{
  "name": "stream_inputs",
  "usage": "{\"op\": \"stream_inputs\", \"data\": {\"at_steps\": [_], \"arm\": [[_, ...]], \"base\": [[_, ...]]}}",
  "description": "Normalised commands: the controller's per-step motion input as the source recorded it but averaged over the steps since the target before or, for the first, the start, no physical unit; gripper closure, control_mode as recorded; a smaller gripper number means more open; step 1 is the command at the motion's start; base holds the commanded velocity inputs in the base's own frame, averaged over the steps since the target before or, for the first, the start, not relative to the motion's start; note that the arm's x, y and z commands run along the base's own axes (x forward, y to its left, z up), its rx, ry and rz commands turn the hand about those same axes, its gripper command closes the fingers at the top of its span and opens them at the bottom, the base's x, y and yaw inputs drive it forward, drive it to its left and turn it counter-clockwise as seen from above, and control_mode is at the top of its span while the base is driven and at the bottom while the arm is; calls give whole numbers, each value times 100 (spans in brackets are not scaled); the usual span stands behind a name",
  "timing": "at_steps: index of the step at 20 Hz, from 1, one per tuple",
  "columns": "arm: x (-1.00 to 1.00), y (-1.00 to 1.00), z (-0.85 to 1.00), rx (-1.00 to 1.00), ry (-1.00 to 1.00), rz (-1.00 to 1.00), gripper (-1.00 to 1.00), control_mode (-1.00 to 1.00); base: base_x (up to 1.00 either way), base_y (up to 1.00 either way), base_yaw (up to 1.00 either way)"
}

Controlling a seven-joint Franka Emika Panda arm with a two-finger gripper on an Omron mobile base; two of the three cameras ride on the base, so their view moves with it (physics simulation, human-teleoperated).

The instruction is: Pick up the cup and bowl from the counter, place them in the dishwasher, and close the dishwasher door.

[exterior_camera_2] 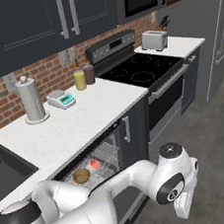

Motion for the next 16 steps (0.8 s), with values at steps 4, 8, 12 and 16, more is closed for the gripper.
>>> {"op": "stream_inputs", "data": {"at_steps": [4, 8, 12, 16], "arm": [[-42, -61, -20, 40, 1, 11, -100, -100], [-38, -46, -24, 35, -2, 4, -100, -100], [-13, -9, -44, 43, 0, 1, -100, -100], [0, 0, -52, 54, -1, 0, -100, -100]], "base": [[0, 0, 0], [0, 0, 0], [0, 0, 0], [0, 0, 0]]}}
